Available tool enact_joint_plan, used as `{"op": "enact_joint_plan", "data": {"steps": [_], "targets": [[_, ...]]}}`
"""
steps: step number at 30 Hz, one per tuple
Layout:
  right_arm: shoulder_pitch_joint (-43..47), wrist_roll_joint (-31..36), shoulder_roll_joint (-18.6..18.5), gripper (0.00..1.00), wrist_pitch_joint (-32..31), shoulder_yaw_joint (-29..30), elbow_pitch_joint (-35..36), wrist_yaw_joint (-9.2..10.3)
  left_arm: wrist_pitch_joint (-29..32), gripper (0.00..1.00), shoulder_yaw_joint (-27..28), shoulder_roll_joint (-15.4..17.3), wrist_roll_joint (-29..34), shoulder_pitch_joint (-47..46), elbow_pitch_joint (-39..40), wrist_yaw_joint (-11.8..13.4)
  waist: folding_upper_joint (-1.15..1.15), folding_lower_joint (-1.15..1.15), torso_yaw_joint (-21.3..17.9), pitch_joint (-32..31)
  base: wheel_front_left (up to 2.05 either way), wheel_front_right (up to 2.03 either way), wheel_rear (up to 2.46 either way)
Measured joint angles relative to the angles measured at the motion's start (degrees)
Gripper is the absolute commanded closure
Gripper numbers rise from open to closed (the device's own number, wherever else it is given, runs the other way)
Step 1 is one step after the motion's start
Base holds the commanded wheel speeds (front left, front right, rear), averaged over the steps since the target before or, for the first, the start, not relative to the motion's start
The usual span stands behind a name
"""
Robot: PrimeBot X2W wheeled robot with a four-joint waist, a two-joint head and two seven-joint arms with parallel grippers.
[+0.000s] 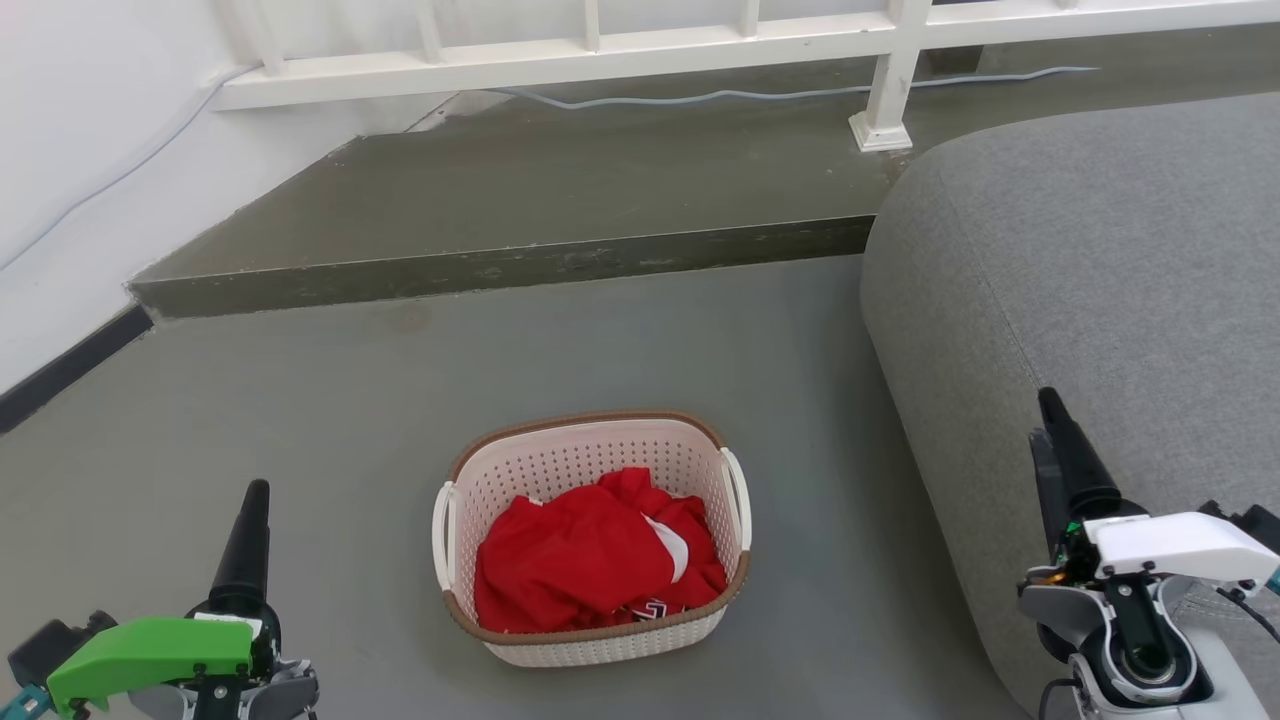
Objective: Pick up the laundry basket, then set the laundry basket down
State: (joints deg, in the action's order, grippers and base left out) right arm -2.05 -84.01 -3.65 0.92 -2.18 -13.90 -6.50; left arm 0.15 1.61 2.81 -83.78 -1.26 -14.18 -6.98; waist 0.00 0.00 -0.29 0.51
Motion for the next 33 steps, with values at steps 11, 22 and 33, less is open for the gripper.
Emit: {"op": "enact_joint_plan", "data": {"steps": [11,22,33], "targets": [[-1.2,8.6,-1.8,0.00,2.1,-4.4,0.3,-0.02,-2.3,0.00,-2.0,2.1,10.7,0.0,0.6,0.0,0.00,0.00,-0.3,0.1,0.00,0.00,0.00],[-2.5,18.7,-2.6,0.00,4.1,-7.9,0.2,-0.02,-4.6,0.00,-3.4,2.6,22.5,-0.3,2.6,0.8,0.00,0.00,-0.4,0.1,0.00,0.00,0.00],[-3.8,29.9,-2.8,0.00,6.4,-9.3,1.3,1.67,-6.9,0.00,-4.8,3.8,35.9,-0.3,3.7,4.1,0.00,0.00,-0.7,0.0,0.00,0.00,0.00]]}}
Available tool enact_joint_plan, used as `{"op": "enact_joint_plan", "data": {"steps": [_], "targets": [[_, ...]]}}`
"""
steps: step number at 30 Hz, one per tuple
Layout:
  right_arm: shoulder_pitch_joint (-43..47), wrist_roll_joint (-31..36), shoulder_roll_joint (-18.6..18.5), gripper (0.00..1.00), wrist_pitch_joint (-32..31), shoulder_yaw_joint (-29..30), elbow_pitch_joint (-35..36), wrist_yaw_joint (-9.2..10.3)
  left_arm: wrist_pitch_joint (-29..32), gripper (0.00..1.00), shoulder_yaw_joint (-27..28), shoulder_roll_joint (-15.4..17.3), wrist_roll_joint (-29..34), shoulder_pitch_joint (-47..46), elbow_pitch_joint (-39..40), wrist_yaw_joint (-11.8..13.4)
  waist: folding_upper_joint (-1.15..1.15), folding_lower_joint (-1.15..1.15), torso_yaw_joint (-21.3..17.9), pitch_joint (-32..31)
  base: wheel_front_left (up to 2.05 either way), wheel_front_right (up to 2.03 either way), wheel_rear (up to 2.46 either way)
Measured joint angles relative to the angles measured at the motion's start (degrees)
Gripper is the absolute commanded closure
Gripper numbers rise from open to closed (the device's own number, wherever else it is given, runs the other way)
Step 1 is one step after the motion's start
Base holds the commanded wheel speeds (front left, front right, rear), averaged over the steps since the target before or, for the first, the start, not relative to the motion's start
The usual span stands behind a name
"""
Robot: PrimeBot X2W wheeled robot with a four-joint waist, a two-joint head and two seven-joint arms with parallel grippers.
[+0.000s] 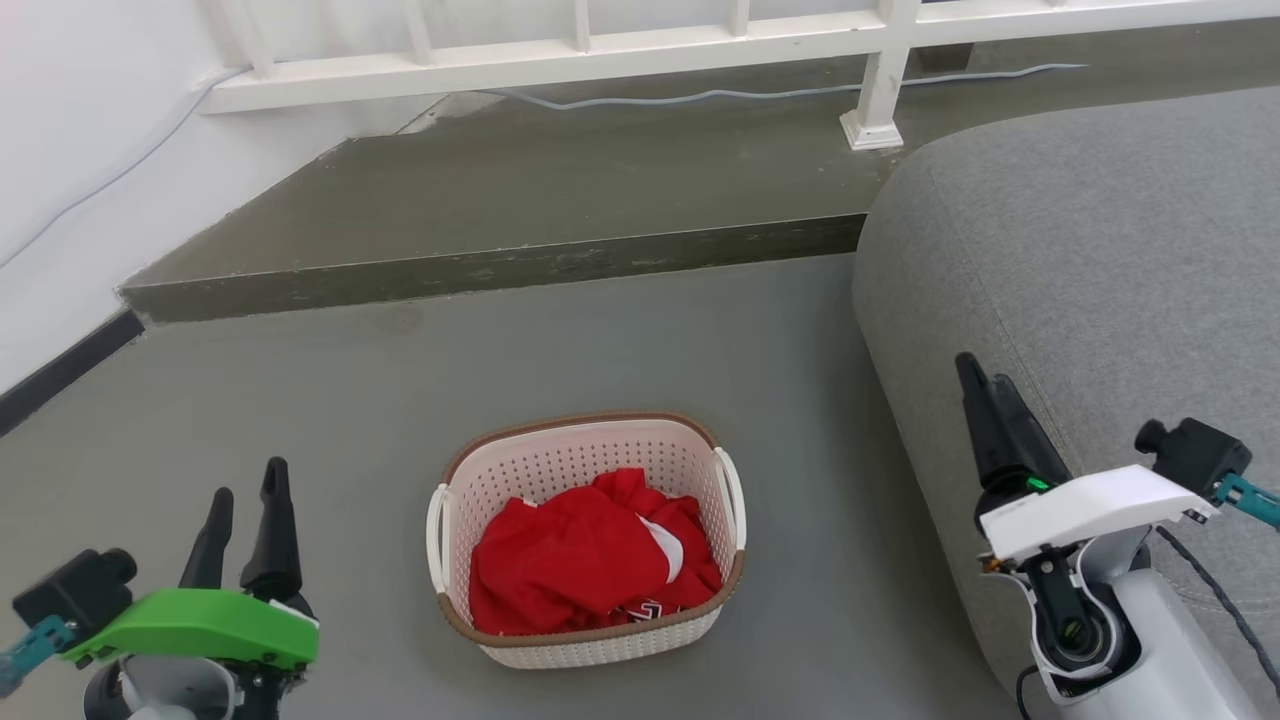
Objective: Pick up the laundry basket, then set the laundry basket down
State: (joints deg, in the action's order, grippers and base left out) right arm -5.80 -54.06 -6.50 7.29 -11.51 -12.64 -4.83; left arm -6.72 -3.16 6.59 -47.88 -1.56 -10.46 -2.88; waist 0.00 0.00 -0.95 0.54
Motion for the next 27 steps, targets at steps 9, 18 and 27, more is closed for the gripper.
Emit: {"op": "enact_joint_plan", "data": {"steps": [9,18,27], "targets": [[-0.2,9.5,-0.4,0.00,1.3,-2.6,0.3,1.42,-1.7,0.00,-1.2,-0.4,7.6,0.0,0.6,1.3,0.00,0.00,-0.2,0.1,0.00,0.00,0.00],[-0.9,16.8,-0.3,0.00,3.2,-4.6,0.8,1.94,-3.5,0.00,-1.8,-0.9,14.5,0.0,1.4,2.4,0.00,0.00,-0.2,0.2,0.00,0.00,0.00],[-0.9,23.7,0.3,0.00,4.8,-6.0,1.1,2.49,-5.5,0.00,-2.0,-1.4,20.9,0.0,2.1,2.9,0.00,0.00,-0.2,0.5,0.00,0.00,0.00]]}}
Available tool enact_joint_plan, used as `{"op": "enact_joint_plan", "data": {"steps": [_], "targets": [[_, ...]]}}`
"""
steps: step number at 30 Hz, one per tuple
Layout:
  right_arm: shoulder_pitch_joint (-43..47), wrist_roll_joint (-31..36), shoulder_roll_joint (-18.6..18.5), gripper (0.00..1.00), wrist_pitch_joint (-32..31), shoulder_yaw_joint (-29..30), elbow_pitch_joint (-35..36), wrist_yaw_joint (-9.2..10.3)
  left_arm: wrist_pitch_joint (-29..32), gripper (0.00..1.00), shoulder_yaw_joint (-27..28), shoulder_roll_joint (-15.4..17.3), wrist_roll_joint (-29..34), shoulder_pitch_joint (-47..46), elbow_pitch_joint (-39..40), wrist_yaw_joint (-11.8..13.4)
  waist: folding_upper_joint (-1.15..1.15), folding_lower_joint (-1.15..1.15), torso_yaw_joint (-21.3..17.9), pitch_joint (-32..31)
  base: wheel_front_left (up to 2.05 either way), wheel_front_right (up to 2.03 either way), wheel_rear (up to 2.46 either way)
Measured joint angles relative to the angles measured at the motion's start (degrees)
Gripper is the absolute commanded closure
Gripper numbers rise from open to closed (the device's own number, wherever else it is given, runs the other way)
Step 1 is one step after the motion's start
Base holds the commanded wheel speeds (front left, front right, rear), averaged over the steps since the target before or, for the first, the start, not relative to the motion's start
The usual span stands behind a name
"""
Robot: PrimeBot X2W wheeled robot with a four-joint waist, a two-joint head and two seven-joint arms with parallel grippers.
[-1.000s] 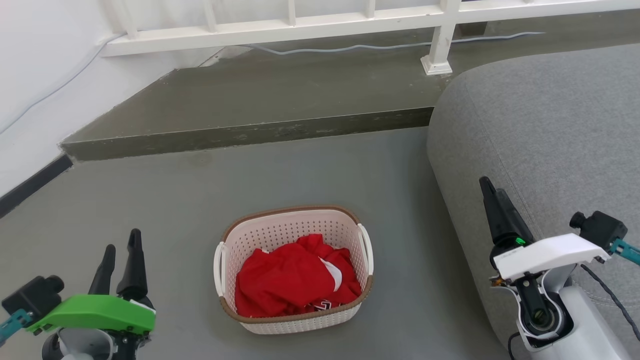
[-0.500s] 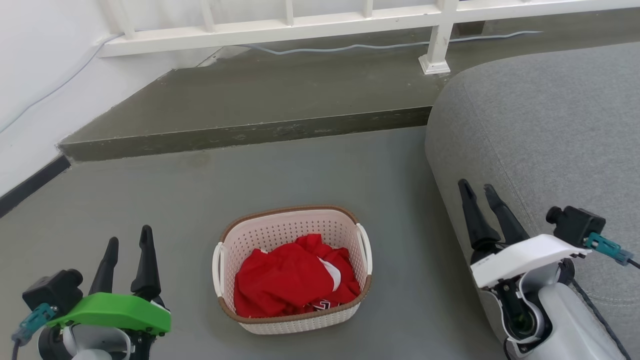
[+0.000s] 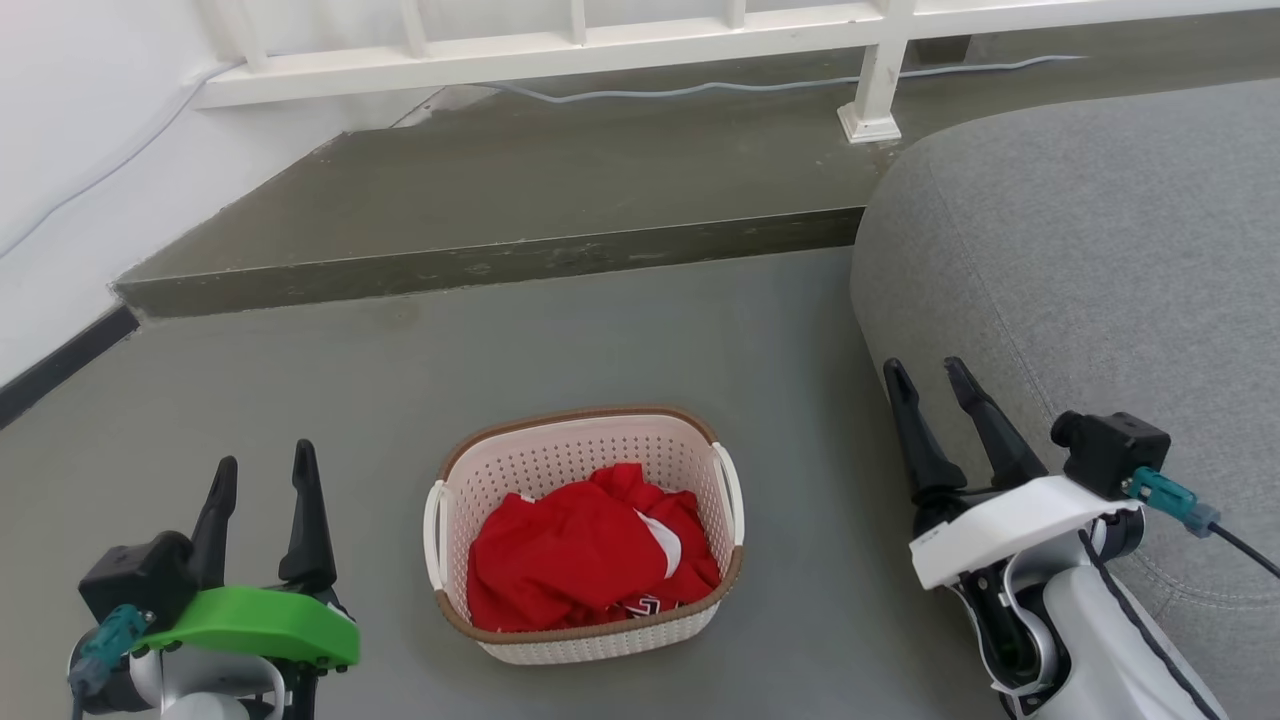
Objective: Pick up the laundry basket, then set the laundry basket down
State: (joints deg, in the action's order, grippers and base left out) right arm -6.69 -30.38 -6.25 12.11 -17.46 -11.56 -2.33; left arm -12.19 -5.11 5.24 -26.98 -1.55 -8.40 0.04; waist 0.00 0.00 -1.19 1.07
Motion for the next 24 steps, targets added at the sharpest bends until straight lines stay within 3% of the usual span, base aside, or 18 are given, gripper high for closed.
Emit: {"op": "enact_joint_plan", "data": {"steps": [11,24], "targets": [[-0.3,8.2,0.0,0.00,2.2,-0.9,-0.2,1.34,-2.2,0.00,-0.1,-0.3,7.4,0.0,0.8,0.0,0.00,0.00,0.0,0.2,0.00,0.00,0.00],[-0.4,9.3,0.8,0.00,2.2,-0.1,-0.6,1.09,-2.2,0.00,0.8,-0.9,7.7,0.0,0.6,-0.1,0.00,0.00,0.1,0.2,0.00,0.00,0.00]]}}
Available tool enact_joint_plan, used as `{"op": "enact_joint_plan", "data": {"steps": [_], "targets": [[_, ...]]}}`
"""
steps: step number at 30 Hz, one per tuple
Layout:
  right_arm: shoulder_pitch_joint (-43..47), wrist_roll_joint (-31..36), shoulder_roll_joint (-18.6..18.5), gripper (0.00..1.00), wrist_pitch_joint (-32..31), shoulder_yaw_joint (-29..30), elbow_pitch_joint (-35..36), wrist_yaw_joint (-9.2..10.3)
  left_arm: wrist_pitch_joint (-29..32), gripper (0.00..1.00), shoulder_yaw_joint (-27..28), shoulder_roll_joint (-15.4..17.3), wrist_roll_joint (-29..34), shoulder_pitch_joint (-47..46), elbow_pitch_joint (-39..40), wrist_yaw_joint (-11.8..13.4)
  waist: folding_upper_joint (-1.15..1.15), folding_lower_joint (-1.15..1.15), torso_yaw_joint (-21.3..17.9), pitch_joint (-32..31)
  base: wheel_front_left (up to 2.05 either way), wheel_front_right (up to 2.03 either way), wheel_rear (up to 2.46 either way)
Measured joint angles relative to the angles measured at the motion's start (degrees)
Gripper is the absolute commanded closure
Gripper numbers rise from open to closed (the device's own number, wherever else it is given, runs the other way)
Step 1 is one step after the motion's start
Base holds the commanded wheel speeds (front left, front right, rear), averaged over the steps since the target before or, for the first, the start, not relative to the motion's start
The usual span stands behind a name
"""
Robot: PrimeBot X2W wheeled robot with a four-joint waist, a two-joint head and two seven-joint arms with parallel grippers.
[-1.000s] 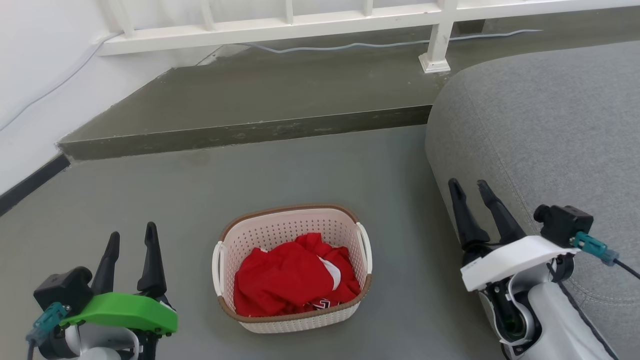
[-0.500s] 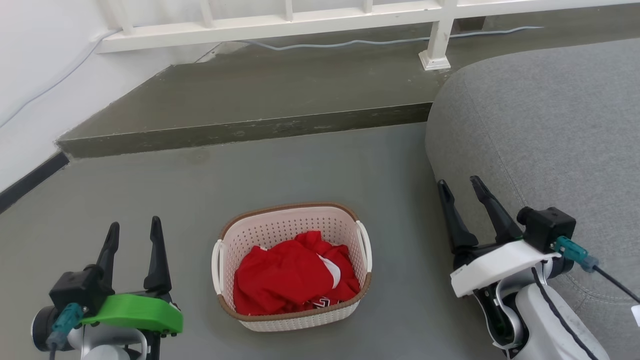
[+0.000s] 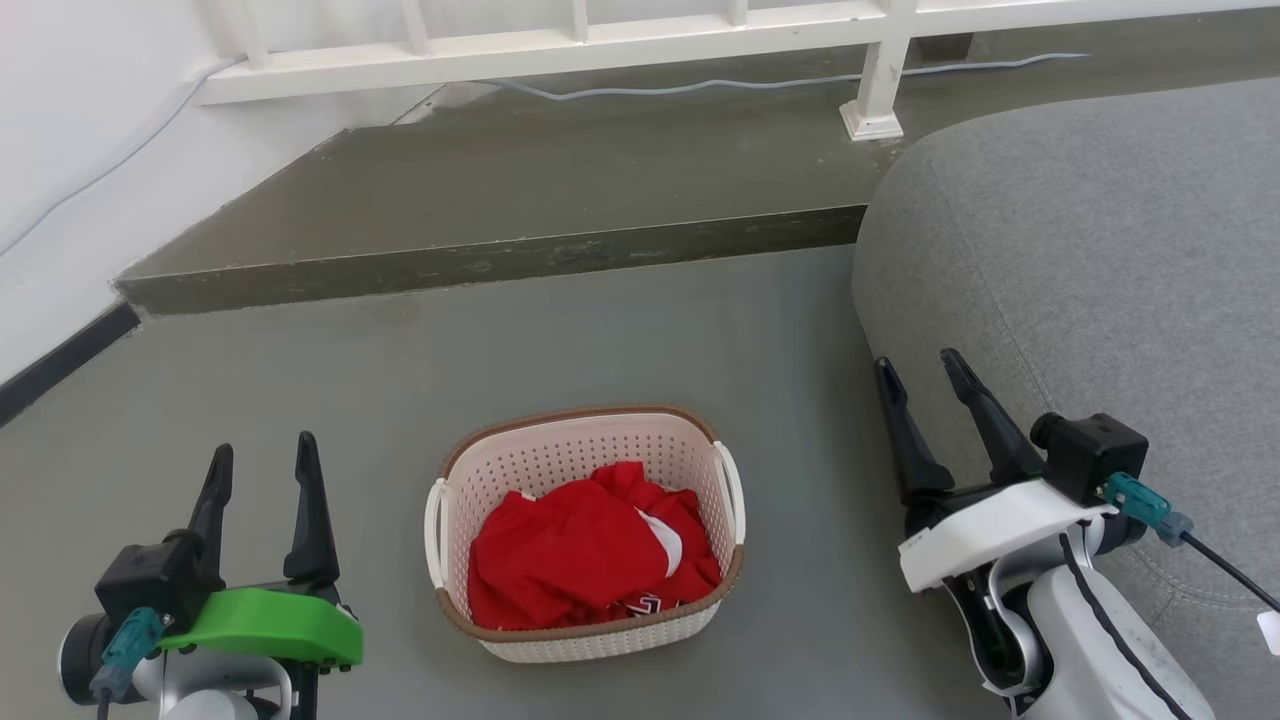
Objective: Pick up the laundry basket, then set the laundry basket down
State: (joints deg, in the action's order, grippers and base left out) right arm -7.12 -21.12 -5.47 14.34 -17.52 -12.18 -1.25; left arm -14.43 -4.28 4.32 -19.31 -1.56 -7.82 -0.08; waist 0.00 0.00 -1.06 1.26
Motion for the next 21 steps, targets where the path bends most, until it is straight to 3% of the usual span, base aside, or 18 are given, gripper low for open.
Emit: {"op": "enact_joint_plan", "data": {"steps": [21], "targets": [[0.0,0.5,0.9,0.00,0.0,0.9,-1.0,-0.76,0.0,0.00,0.9,-1.0,-0.2,0.0,-0.9,-1.2,0.00,0.00,-0.3,1.7,0.00,0.00,0.00]]}}
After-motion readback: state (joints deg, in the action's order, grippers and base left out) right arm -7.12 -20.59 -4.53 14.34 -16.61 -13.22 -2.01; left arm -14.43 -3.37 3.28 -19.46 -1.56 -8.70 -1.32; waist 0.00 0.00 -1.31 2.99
